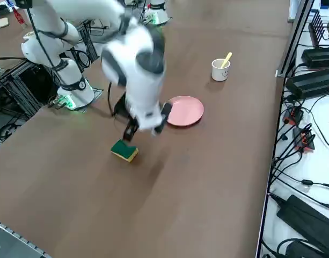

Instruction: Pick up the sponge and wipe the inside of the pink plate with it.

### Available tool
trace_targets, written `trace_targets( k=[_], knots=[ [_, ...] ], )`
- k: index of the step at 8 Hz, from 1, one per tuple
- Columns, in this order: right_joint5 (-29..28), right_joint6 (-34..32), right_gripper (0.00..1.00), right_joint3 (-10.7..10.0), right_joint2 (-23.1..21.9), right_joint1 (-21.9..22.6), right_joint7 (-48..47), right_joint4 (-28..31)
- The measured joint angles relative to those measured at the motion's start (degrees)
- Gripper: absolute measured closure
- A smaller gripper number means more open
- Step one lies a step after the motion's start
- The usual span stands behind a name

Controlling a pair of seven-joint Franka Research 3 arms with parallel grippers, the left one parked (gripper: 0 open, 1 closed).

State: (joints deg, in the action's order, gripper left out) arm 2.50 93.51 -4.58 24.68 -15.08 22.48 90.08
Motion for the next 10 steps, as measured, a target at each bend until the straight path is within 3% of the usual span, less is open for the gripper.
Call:
trace_targets(
  k=[2,6,8,10],
  knots=[
    [-0.12,-6.11,0.00,0.20,-3.78,4.58,-5.55,-9.30],
    [-0.52,-11.28,0.00,0.31,-7.37,12.26,-10.93,-18.01],
    [-0.97,-12.68,0.00,0.31,-9.87,13.62,-13.47,-18.00],
    [-1.25,-12.01,0.00,0.24,-14.97,14.04,-14.23,-12.67]
  ],
)
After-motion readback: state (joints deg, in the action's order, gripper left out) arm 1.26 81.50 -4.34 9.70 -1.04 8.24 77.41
